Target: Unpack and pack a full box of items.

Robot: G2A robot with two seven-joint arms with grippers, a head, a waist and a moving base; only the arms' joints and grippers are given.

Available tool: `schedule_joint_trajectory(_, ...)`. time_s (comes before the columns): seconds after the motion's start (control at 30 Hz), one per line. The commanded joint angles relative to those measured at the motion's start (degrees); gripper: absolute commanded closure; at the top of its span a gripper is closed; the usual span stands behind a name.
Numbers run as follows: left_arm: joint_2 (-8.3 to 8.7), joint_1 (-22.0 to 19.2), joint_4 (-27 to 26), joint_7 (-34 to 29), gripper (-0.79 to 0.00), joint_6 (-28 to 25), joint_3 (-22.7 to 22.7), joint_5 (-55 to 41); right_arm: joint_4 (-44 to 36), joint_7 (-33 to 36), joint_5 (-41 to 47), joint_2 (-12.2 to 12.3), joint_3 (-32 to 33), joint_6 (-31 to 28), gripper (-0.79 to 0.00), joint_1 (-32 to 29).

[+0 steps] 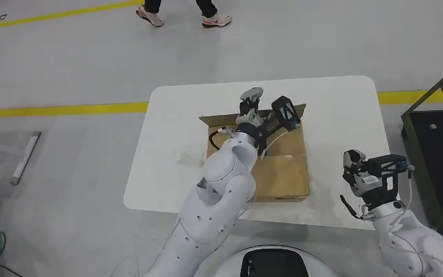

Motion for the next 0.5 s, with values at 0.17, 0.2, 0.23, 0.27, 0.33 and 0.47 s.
schedule_joint_trajectory(0.17, -2.06, -7.9, 12.2, 0.5, -0.785, 4.8, 2.2, 0.0, -1.2, -0.4, 0.3, 0.0, 1.1, 0.1, 0.000, -1.6)
schedule_joint_trajectory(0.2, -2.37, -8.7, 13.7, 0.2, -0.785, 5.3, 2.5, -0.2, -1.4, -0.4, 0.5, 0.0, 1.2, 0.0, 0.000, -1.8)
schedule_joint_trajectory(0.23, -2.68, -9.3, 15.3, -0.1, -0.785, 5.7, 2.9, -0.3, -1.5, -0.4, 0.8, 0.0, 1.4, -0.2, 0.000, -2.1)
schedule_joint_trajectory(0.27, -2.99, -9.9, 16.8, -0.5, -0.785, 6.2, 3.2, -0.5, -1.6, -0.4, 1.1, 0.0, 1.5, -0.5, 0.000, -2.3)
schedule_joint_trajectory(0.33, -3.57, -11.0, 19.6, -1.8, -0.785, 7.0, 3.9, -0.2, -2.0, -0.2, 1.9, 0.0, 1.7, -1.2, 0.000, -2.7)
schedule_joint_trajectory(0.47, -4.64, -12.2, 23.1, -4.0, -0.785, 7.5, 5.2, -0.2, -2.5, 0.0, 2.5, 0.0, 2.0, -2.5, 0.000, -3.4)
